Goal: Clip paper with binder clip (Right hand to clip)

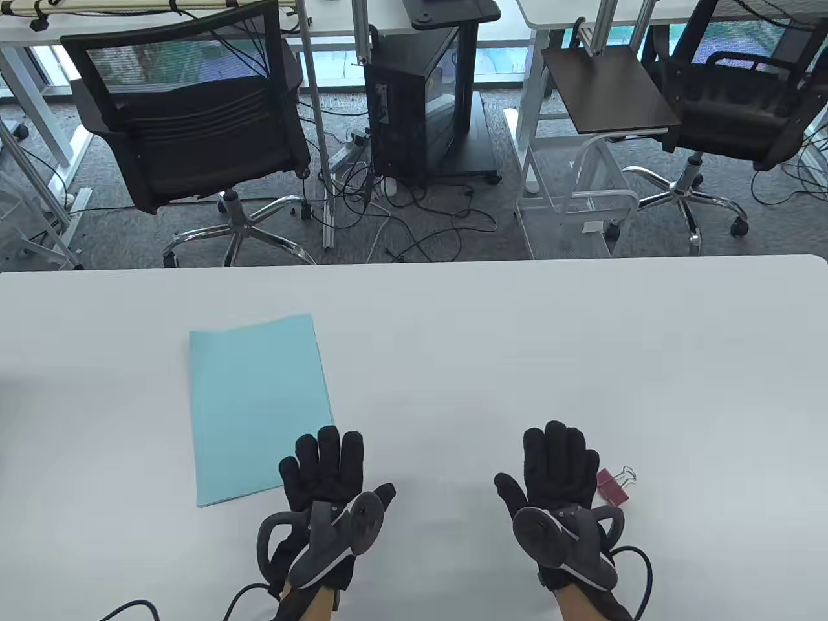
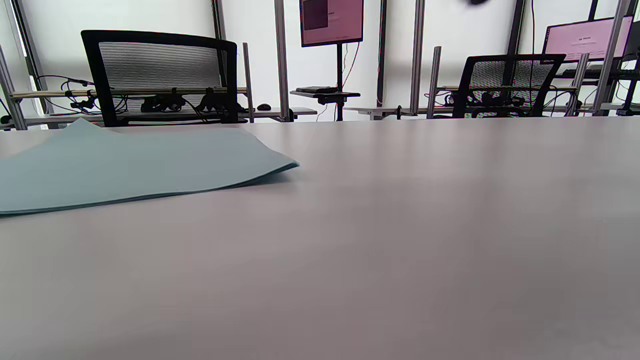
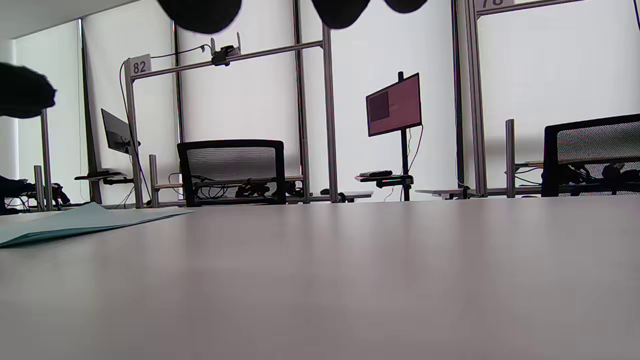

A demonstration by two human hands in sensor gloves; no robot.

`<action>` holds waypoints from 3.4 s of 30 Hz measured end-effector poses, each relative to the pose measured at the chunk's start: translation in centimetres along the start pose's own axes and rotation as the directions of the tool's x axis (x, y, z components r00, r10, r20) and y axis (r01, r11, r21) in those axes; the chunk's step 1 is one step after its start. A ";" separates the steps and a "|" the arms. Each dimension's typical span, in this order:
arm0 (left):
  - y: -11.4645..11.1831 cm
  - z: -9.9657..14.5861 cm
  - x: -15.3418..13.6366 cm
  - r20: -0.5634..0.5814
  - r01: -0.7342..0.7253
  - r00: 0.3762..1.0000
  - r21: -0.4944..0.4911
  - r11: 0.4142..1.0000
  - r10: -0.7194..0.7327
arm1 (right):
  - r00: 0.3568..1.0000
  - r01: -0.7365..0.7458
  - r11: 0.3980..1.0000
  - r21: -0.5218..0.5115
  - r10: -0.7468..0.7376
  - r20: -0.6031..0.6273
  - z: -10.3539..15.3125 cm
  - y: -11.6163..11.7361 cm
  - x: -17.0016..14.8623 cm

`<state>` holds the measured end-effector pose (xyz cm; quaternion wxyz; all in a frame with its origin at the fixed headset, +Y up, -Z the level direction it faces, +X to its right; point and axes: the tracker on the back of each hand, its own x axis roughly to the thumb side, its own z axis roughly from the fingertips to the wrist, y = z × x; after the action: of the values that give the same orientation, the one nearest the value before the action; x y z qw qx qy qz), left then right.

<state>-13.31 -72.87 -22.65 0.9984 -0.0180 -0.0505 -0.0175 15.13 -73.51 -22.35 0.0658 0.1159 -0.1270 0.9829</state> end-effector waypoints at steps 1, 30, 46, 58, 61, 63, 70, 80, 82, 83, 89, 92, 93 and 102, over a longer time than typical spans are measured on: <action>0.0 0.0 0.0 -0.001 -0.005 1.000 0.001 1.000 0.005 | 1.000 -0.001 1.000 0.002 0.001 0.001 0.0 0.0 0.0; 3.9 -5.4 -8.7 -0.184 -0.127 0.976 -0.044 0.991 0.117 | 0.999 0.010 1.000 0.003 -0.010 0.037 -0.1 0.2 0.4; -5.2 -6.8 -19.5 -0.796 -0.449 0.581 -0.142 0.882 0.168 | 0.999 0.019 1.000 0.021 -0.019 0.036 -0.2 0.3 0.5; -3.5 -8.9 -18.3 -0.789 -0.308 0.610 -0.315 0.898 -0.067 | 1.000 0.016 0.999 0.035 -0.017 0.022 -0.1 0.3 0.5; -3.3 -9.0 -17.9 -0.782 -0.303 0.618 -0.330 0.894 -0.079 | 0.999 0.028 0.999 0.036 -0.029 0.014 -0.2 0.3 0.4; -3.1 -9.1 -17.9 -0.781 -0.318 0.621 -0.335 0.887 -0.072 | 0.999 0.031 0.999 0.039 -0.032 0.014 -0.1 0.3 0.4; -3.3 -8.8 -18.2 -0.806 -0.452 0.584 -0.225 0.863 0.096 | 0.999 0.039 0.998 0.045 -0.040 0.021 -0.2 0.3 0.4; -2.5 -6.9 -18.2 -0.682 -0.590 0.585 0.015 0.807 0.440 | 0.996 0.081 0.994 0.067 -0.083 0.024 -0.2 0.5 0.4; -1.7 -6.5 -17.2 -0.574 -0.581 0.654 0.035 0.813 0.492 | 0.995 0.096 0.993 0.066 -0.098 0.026 -0.3 0.4 0.4; -1.3 -6.3 -16.8 -0.513 -0.577 0.688 0.043 0.816 0.513 | 0.994 0.105 0.992 0.065 -0.107 0.028 -0.3 0.4 0.3; 2.8 -3.8 -12.8 -0.190 -0.767 0.599 0.143 0.626 0.778 | 0.971 0.241 0.969 0.048 -0.241 -0.007 -0.6 0.2 0.0; 3.6 -2.8 -10.5 0.005 -0.904 0.423 0.072 0.421 0.906 | 0.919 0.391 0.917 0.072 -0.393 0.010 -0.8 -0.6 -0.2; 3.6 -2.7 -10.0 0.042 -0.924 0.383 0.041 0.381 0.923 | 0.882 0.467 0.881 0.077 -0.470 0.027 -0.9 -0.8 -0.3; 0.5 -2.3 -3.4 0.180 -0.910 0.161 -0.353 0.217 0.970 | 0.227 0.969 0.232 0.086 -0.972 0.064 -1.0 -0.9 -1.7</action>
<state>-16.40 -72.31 -25.28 0.7563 -0.1292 -0.2110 0.6056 16.72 -72.56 -23.46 0.6521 0.2217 -0.0174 0.7248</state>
